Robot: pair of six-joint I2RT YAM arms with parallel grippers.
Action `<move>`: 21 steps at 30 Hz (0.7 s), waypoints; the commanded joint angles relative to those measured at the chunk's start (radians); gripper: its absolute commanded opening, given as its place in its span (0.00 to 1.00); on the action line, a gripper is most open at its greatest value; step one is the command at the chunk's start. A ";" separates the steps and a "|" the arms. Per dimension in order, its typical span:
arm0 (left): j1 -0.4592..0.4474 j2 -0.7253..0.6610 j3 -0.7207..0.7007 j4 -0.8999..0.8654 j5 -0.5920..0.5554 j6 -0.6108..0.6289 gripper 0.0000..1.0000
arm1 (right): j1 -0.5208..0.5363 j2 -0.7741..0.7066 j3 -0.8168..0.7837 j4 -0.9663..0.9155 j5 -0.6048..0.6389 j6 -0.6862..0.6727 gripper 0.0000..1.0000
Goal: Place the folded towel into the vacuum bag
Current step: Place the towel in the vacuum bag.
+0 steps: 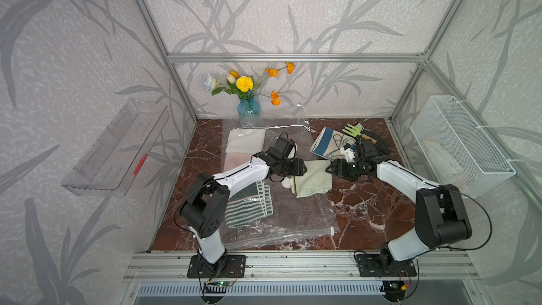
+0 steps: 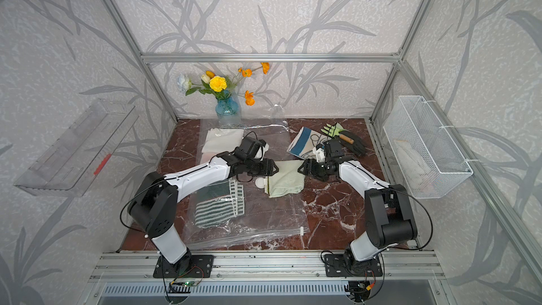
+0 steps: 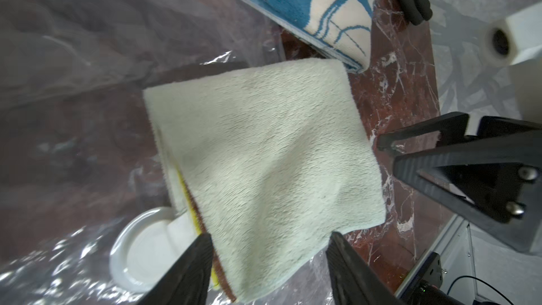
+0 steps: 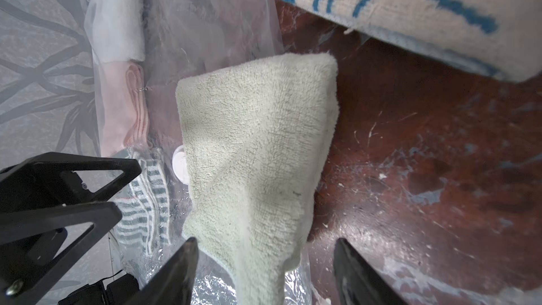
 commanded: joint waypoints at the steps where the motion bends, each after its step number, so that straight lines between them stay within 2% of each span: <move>1: -0.015 0.085 0.050 0.084 0.084 -0.056 0.59 | 0.010 0.058 -0.029 0.088 -0.023 0.037 0.71; 4: -0.006 0.143 0.051 0.122 0.085 -0.087 0.56 | 0.037 0.114 -0.031 0.144 -0.005 0.073 0.69; 9: 0.031 0.170 0.010 0.076 0.010 -0.084 0.56 | 0.069 0.190 -0.066 0.208 0.024 0.110 0.64; 10: 0.034 0.171 0.002 0.063 0.003 -0.076 0.56 | 0.069 0.197 -0.071 0.216 0.031 0.110 0.60; 12: 0.035 0.164 -0.004 0.037 -0.008 -0.062 0.56 | 0.071 0.202 -0.062 0.200 0.054 0.092 0.47; 14: 0.033 0.145 0.002 0.017 -0.015 -0.060 0.56 | 0.073 0.199 -0.037 0.154 0.085 0.059 0.31; 16: 0.030 0.118 0.015 0.012 -0.014 -0.068 0.56 | 0.092 0.187 0.004 0.073 0.144 0.014 0.22; 21: -0.004 0.140 0.041 0.145 0.076 -0.137 0.53 | 0.201 0.193 0.166 -0.200 0.395 -0.106 0.19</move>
